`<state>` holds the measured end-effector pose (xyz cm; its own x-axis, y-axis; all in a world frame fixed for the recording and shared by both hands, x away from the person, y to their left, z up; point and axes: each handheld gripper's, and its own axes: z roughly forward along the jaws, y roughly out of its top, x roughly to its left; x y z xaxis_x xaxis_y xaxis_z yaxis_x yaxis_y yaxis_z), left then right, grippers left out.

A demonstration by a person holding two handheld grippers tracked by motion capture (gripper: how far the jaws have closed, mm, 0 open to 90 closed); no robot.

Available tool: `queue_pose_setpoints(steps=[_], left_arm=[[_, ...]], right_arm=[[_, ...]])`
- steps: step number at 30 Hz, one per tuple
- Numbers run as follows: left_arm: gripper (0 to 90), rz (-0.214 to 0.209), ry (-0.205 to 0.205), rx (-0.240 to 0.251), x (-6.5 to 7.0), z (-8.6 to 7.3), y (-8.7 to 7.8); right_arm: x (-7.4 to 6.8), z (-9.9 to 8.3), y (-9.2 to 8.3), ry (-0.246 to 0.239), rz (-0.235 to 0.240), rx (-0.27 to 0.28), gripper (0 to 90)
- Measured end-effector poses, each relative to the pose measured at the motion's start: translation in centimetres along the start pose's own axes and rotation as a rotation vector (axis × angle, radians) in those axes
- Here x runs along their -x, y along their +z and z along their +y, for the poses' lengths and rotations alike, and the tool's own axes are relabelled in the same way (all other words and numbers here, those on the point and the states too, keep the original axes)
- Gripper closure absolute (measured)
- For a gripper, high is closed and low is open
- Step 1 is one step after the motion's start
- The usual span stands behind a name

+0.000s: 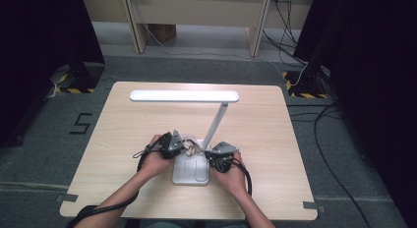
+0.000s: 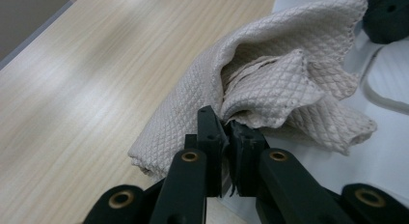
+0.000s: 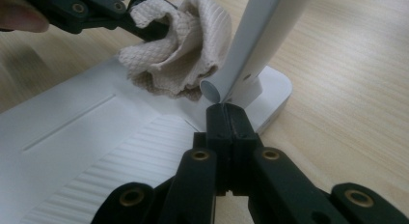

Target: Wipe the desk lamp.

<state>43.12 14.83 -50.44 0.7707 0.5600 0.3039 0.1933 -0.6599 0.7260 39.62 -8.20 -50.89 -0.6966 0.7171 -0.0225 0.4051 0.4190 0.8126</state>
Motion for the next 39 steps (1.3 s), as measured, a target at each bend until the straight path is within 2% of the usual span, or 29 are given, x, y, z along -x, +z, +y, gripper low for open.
queue_pose_setpoints(steps=[9, 13, 21, 30, 35, 36, 39], left_arm=[[84.0, -0.037, 0.007, 0.019, 1.7, -1.0, -1.9], [84.0, -0.062, -0.003, 0.022, 2.4, -1.4, -2.8], [84.0, -0.093, 0.022, -0.003, 3.6, -2.0, -4.6], [84.0, -0.155, 0.047, 0.0, 5.5, -2.5, -6.5], [83.9, -0.205, 0.063, 0.002, 6.6, -2.7, -7.6], [83.9, -0.216, 0.062, 0.0, 6.7, -2.8, -7.8], [83.9, -0.214, 0.039, 0.022, 6.9, -3.0, -8.5]], right_arm=[[0.0, 0.0, 0.0, 0.0, -0.002, 0.001, 90.0], [-0.1, 0.0, 0.0, 0.004, -0.001, 0.0, 90.0], [0.0, 0.0, 0.0, 0.003, -0.002, -0.001, 90.0], [-0.1, 0.0, 0.0, 0.006, -0.002, -0.003, 90.0], [-0.1, 0.0, 0.0, 0.006, -0.002, -0.003, 90.0], [-0.1, 0.0, 0.0, 0.014, -0.001, -0.005, 90.0], [-0.1, 0.0, 0.0, 0.015, -0.001, -0.005, 90.0]])
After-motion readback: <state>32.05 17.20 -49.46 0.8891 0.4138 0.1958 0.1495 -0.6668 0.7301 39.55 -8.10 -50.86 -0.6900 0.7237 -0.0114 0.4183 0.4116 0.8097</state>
